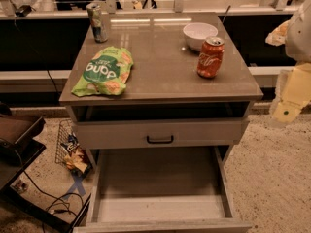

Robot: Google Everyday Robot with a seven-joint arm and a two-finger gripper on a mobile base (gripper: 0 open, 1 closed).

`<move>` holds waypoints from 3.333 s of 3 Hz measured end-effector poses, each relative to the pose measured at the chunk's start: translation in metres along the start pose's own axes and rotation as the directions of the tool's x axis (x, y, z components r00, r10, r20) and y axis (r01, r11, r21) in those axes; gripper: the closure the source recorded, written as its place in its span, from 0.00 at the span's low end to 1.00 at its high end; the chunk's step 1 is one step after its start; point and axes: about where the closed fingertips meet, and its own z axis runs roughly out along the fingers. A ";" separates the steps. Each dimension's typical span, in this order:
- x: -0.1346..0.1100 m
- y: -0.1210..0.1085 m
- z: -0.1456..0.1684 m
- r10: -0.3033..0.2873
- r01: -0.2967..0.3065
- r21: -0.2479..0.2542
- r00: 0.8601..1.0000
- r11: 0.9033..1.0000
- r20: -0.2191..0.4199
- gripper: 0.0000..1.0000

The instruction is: Move coke can near redbull can

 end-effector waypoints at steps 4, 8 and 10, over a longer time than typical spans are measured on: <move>0.000 -0.109 0.012 0.263 -0.366 0.116 0.824 0.923 0.502 0.00; -0.030 -0.160 0.064 0.374 -0.564 -0.066 0.450 0.823 0.811 0.00; -0.028 -0.218 0.116 0.257 -0.463 -0.030 0.436 0.886 0.862 0.00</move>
Offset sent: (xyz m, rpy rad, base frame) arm 0.0461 -0.0160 0.0238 0.1944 -0.1906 -0.1158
